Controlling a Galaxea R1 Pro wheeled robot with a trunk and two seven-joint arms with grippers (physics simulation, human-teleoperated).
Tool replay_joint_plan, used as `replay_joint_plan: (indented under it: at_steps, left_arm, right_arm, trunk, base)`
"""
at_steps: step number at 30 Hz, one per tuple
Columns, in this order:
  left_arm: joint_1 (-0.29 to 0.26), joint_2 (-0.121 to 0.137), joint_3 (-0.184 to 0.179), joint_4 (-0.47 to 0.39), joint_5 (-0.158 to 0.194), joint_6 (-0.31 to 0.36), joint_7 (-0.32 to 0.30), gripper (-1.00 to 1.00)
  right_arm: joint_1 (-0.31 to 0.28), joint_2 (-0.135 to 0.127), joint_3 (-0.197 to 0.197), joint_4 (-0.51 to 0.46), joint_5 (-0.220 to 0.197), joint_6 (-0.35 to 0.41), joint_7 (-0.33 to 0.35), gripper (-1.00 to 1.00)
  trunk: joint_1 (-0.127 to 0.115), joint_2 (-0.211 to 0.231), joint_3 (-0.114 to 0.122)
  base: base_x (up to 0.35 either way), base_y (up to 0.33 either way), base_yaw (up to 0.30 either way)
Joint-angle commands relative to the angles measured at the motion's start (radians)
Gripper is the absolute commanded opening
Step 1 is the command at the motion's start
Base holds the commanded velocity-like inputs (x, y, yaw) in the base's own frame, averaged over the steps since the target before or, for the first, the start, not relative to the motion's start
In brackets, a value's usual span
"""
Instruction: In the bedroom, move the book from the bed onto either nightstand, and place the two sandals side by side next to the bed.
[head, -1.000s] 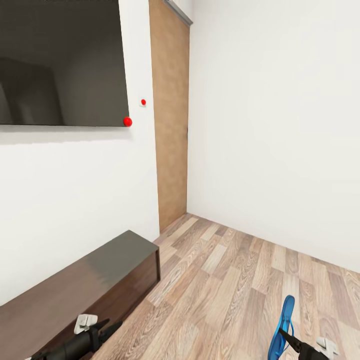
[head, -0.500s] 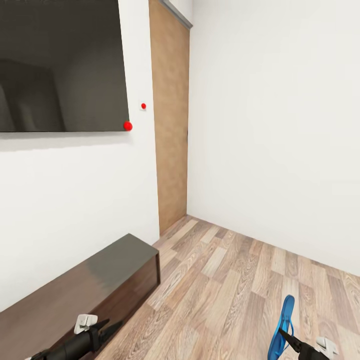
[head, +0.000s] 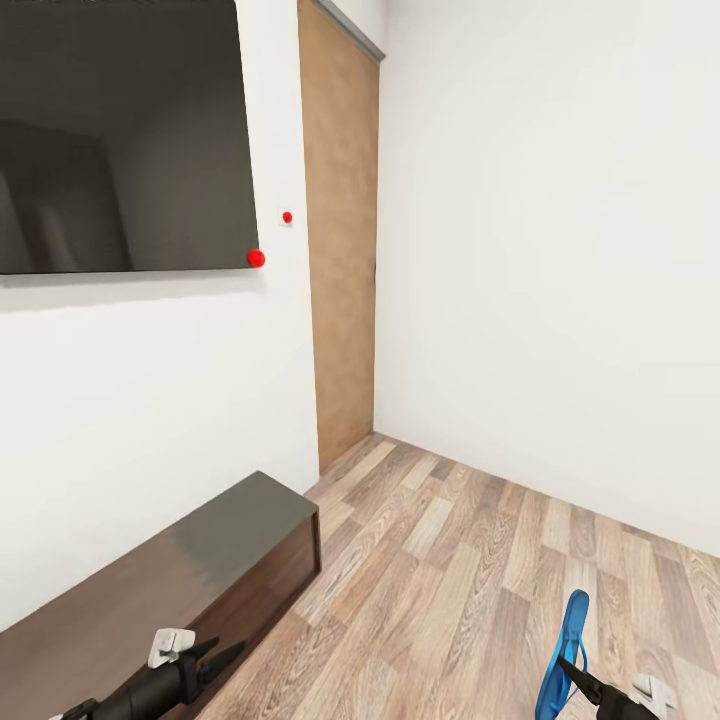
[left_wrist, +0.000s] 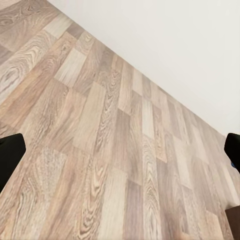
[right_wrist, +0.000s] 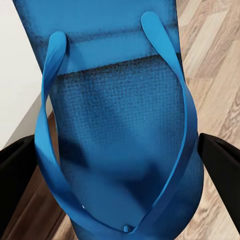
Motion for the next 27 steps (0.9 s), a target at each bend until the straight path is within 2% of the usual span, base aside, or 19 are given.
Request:
replay_joint_plan:
  at_steps: [1,27]
  left_arm:
    - [-0.001,0.0,0.001,0.0,0.005,0.011,-0.003,1.0]
    - [-0.001,0.0,0.0,0.0,0.005,0.009,-0.003,1.0]
  right_arm:
    - [-0.001,0.0,-0.003,0.001,-0.006,0.01,0.005,-1.0]
    - [-0.001,0.0,-0.004,0.001,-0.006,0.01,0.003,-1.0]
  trunk:
    - [0.0,-0.001,-0.001]
    - [0.0,-0.001,-0.035]
  base:
    - [0.0,0.0,0.0]
    - [0.0,0.0,0.0]
